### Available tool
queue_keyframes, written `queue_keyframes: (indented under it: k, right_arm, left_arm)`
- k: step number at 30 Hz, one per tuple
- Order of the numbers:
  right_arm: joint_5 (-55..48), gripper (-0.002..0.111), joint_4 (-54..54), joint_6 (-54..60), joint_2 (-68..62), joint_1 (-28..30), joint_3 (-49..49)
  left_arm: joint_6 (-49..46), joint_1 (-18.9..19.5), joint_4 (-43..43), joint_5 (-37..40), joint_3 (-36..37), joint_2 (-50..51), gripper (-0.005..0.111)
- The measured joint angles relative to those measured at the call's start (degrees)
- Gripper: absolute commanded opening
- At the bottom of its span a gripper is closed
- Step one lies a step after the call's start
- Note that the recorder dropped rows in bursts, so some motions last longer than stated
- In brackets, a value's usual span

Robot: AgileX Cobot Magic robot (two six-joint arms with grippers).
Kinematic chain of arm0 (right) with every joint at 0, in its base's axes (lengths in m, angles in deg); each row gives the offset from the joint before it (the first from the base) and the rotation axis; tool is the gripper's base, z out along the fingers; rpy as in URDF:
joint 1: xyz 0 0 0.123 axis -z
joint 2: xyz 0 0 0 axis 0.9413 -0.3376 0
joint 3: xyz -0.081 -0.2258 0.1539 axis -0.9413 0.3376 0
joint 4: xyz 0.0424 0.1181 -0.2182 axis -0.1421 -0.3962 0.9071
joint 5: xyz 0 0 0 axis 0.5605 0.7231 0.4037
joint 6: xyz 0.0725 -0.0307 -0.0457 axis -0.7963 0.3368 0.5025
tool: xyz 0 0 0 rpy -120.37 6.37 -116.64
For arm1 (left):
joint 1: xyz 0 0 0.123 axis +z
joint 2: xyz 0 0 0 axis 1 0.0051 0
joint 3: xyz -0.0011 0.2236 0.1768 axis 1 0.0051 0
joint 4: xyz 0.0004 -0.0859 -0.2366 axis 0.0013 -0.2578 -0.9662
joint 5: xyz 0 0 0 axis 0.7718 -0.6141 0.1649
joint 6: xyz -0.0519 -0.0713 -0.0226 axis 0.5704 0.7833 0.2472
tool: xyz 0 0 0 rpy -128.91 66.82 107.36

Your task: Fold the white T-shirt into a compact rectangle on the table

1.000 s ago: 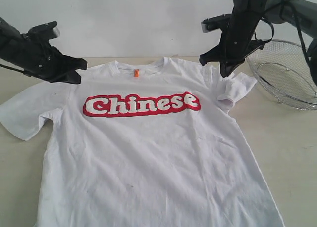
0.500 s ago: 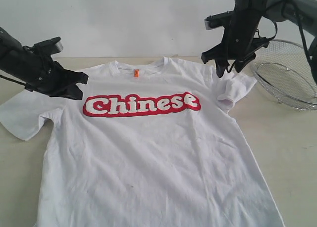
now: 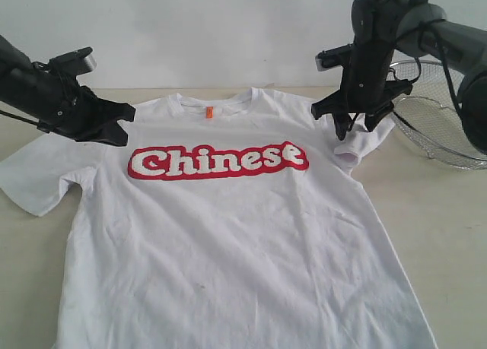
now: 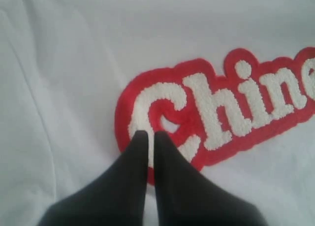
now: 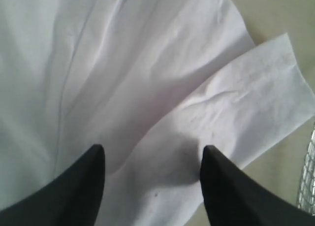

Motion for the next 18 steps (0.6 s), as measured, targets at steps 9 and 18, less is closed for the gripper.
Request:
queue_keyframes:
  k: [9, 18]
  right_arm:
    - [0.0, 0.001, 0.12, -1.27, -0.88, 0.0, 0.0]
    - [0.0, 0.0, 1.13, -1.3, -0.88, 0.0, 0.0]
  left_arm:
    - [0.0, 0.0, 0.0, 0.0, 0.0, 0.0, 0.005]
    - [0.0, 0.0, 0.0, 0.0, 0.0, 0.0, 0.005]
